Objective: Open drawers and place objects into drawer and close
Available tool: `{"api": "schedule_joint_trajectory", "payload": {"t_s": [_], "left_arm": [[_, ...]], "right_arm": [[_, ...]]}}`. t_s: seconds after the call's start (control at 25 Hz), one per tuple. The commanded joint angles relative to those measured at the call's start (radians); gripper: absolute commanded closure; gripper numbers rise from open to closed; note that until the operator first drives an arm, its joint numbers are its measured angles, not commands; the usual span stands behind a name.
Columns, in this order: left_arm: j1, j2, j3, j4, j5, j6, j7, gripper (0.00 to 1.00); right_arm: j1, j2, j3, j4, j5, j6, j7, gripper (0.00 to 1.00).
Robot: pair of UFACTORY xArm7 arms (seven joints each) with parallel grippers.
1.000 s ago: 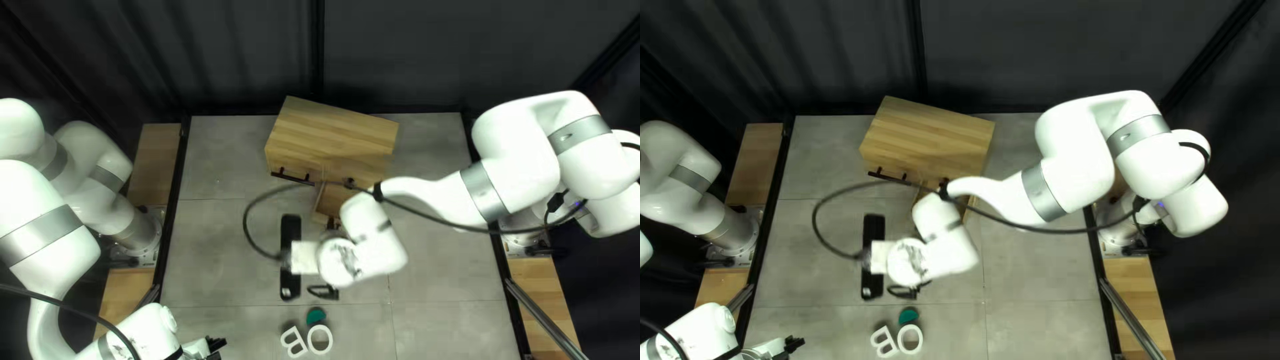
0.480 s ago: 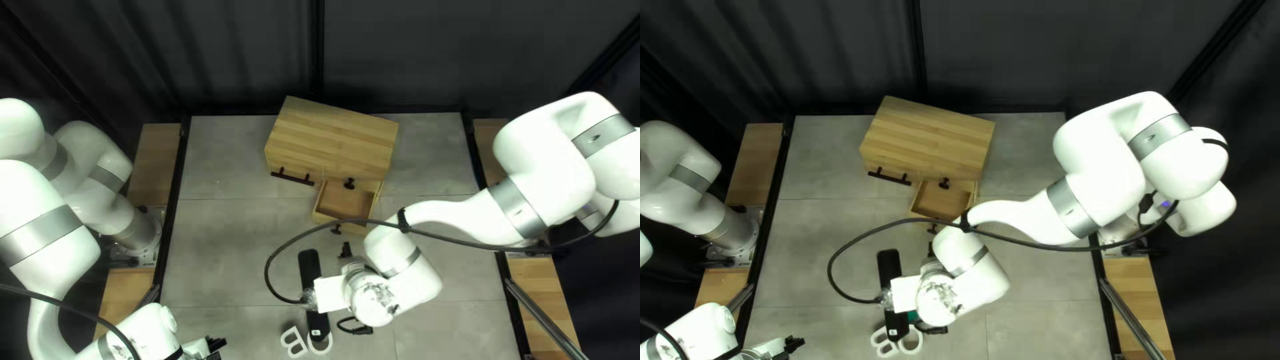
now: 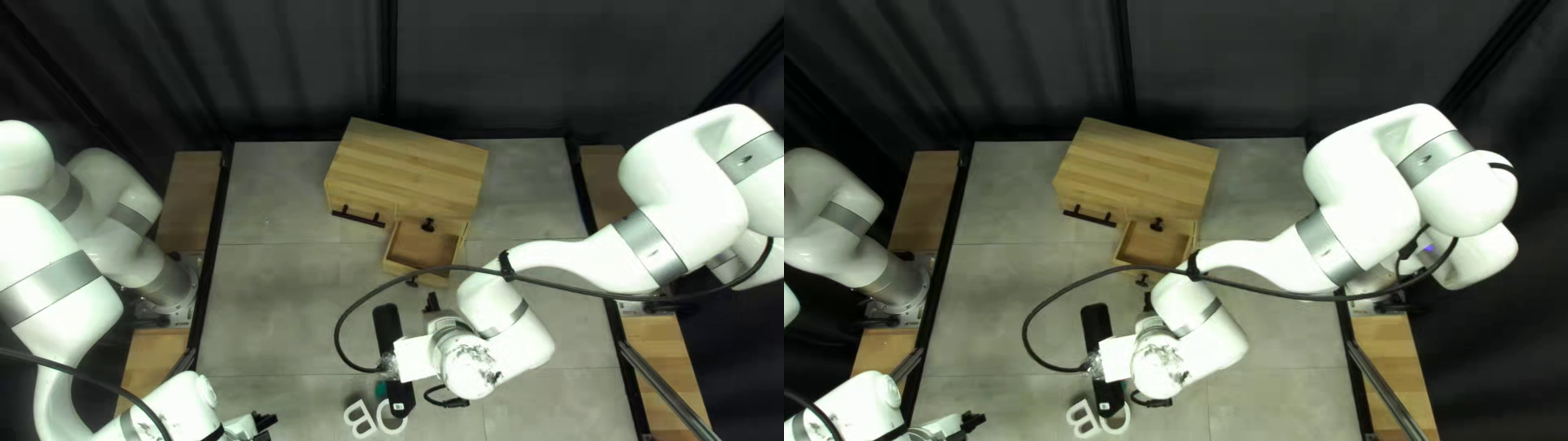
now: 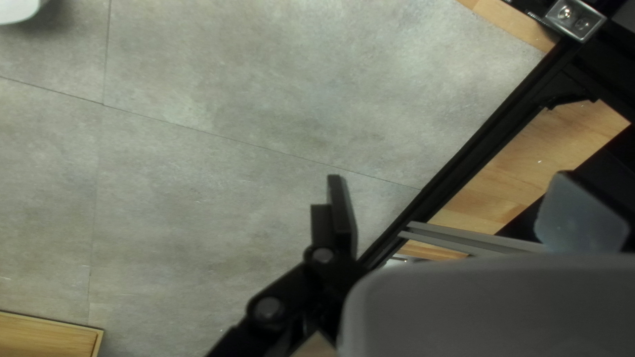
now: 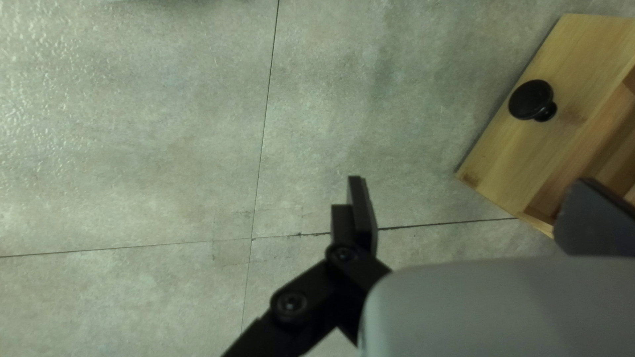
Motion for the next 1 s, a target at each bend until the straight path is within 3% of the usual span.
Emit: {"api": "schedule_joint_trajectory", "payload": {"t_s": [0.04,0.36,0.6,1.0], "left_arm": [[0.000,0.000,0.000,0.000,0.000,0.000,0.000,0.00],[0.000,0.000,0.000,0.000,0.000,0.000,0.000,0.00],[0.000,0.000,0.000,0.000,0.000,0.000,0.000,0.00],[0.000,0.000,0.000,0.000,0.000,0.000,0.000,0.00]], "right_arm": [[0.032,0.065,0.006,0.059,-0.022,-0.070,0.074,0.00],[-0.035,0.158,0.035,0.090,0.083,-0.256,0.072,0.00],[-0.061,0.146,0.046,0.006,0.113,-0.385,0.082,0.00],[-0.072,0.183,0.072,0.013,0.110,-0.456,0.017,0.00]]}}
